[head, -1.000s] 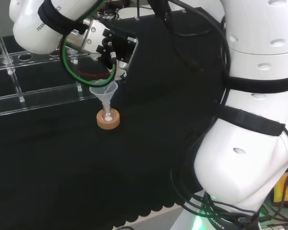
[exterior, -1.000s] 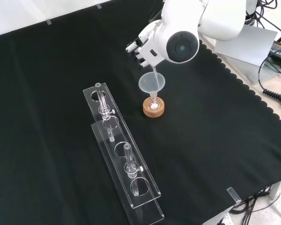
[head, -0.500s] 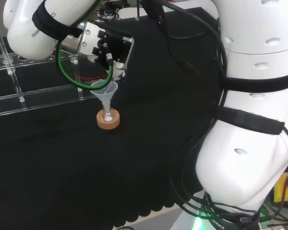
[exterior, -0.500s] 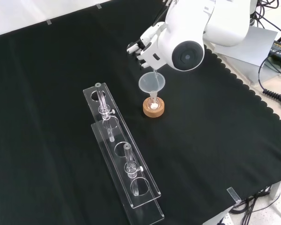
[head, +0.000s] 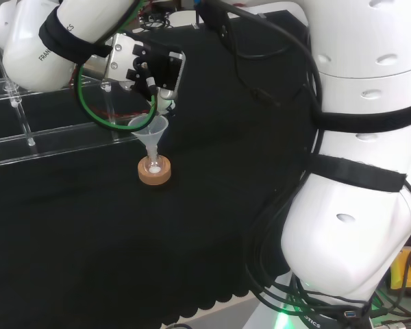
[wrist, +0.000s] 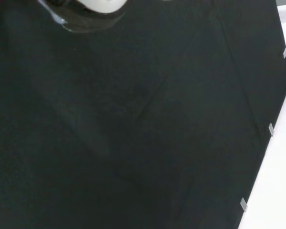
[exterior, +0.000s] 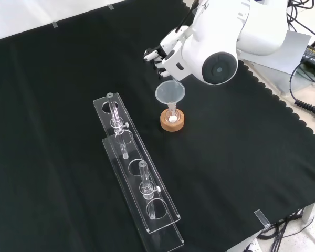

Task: Pour all the NaCl from the weighing funnel into the round-bottom flask.

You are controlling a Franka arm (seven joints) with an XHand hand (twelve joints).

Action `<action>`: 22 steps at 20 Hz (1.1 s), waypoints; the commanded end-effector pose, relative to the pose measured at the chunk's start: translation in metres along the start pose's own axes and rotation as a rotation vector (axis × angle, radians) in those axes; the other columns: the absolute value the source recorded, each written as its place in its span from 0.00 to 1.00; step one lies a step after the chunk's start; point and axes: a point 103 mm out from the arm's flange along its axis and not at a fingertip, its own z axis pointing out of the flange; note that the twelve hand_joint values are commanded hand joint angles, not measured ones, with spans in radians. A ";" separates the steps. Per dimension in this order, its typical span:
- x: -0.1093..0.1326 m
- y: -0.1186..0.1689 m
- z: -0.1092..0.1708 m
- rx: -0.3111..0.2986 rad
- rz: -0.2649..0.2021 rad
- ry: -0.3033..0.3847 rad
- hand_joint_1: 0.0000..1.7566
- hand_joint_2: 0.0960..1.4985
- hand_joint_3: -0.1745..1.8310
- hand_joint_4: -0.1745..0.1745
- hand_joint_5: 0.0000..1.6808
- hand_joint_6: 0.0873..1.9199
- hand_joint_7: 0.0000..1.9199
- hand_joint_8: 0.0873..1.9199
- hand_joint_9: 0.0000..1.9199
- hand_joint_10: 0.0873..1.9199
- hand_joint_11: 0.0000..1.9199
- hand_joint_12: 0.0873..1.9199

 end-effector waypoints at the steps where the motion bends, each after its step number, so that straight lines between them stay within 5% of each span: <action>1: 0.003 0.000 -0.002 0.011 0.003 -0.014 0.59 0.71 0.09 1.00 0.60 0.48 0.51 0.26 0.57 0.15 0.35 0.60; 22: 0.001 -0.001 -0.020 0.022 0.029 -0.172 0.59 0.71 0.09 1.00 0.60 0.48 0.50 0.26 0.57 0.15 0.35 0.60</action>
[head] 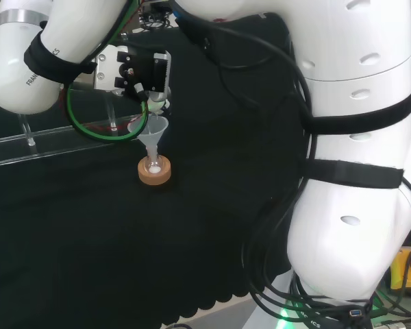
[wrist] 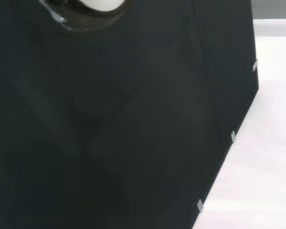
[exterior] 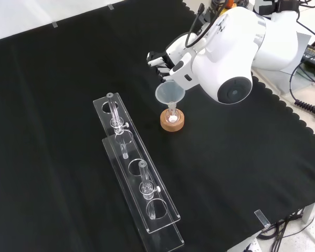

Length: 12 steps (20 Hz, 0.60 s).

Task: Pour all the NaCl from the weighing funnel into the round-bottom flask.

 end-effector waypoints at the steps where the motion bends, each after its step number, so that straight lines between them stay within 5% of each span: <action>1: -0.004 -0.001 -0.001 0.007 0.013 -0.022 0.59 0.71 0.09 1.00 0.60 0.48 0.50 0.26 0.57 0.15 0.35 0.60; 12: -0.003 -0.001 -0.002 -0.007 0.023 -0.038 0.59 0.71 0.09 1.00 0.60 0.48 0.50 0.26 0.57 0.15 0.35 0.60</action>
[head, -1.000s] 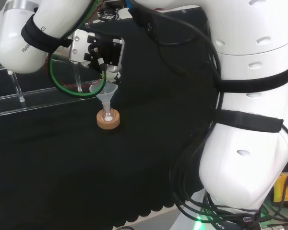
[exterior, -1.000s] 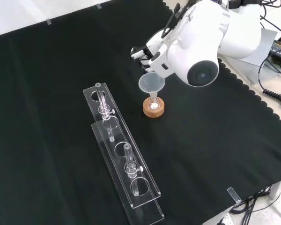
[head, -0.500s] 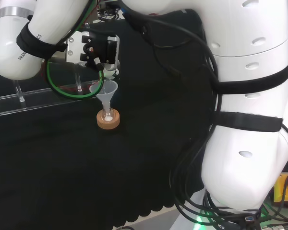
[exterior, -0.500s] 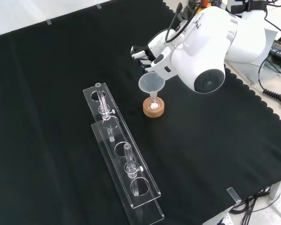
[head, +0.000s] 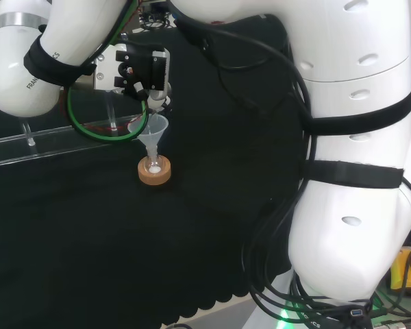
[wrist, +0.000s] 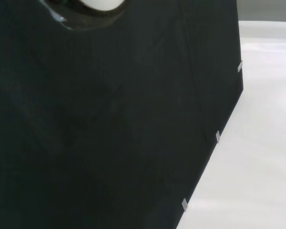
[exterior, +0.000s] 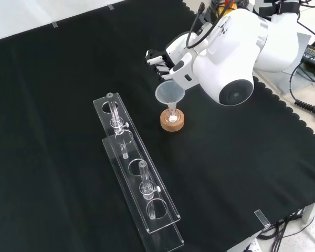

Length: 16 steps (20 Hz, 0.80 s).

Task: Pour all the NaCl from the weighing funnel into the round-bottom flask.

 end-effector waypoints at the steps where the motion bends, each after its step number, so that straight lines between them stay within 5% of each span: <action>1: 0.002 0.000 0.000 -0.009 0.001 -0.002 0.59 0.71 0.09 1.00 0.60 0.48 0.50 0.26 0.57 0.15 0.35 0.60; 7: -0.001 -0.001 0.004 -0.015 0.004 0.024 0.59 0.71 0.09 1.00 0.59 0.48 0.51 0.26 0.58 0.15 0.36 0.59; 16: -0.023 -0.005 0.028 -0.080 0.006 0.258 0.59 0.71 0.09 1.00 0.59 0.48 0.51 0.26 0.58 0.14 0.37 0.59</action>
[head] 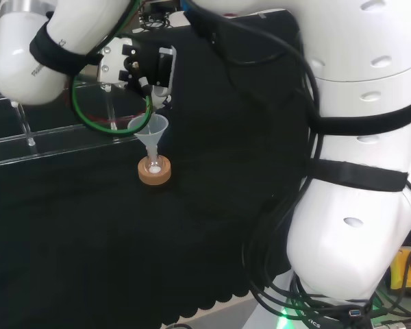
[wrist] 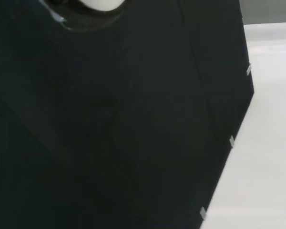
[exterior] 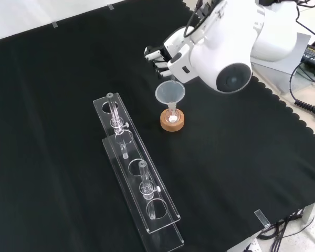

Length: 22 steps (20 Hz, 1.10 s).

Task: Pour all the NaCl from the weighing funnel into the round-bottom flask.

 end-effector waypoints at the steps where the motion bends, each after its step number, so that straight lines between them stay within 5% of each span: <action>1: -0.018 -0.003 0.021 -0.049 0.000 0.193 0.59 0.71 0.09 1.00 0.59 0.48 0.51 0.26 0.58 0.14 0.37 0.58; 4: -0.026 -0.003 0.031 -0.069 -0.006 0.295 0.59 0.71 0.09 1.00 0.59 0.48 0.51 0.27 0.58 0.14 0.37 0.58; 10: -0.041 -0.006 0.031 -0.067 0.019 0.346 0.59 0.71 0.09 1.00 0.59 0.48 0.51 0.27 0.58 0.14 0.37 0.58; 22: -0.053 0.004 0.078 -0.109 0.022 0.617 0.59 0.71 0.09 1.00 0.59 0.48 0.51 0.27 0.58 0.14 0.37 0.58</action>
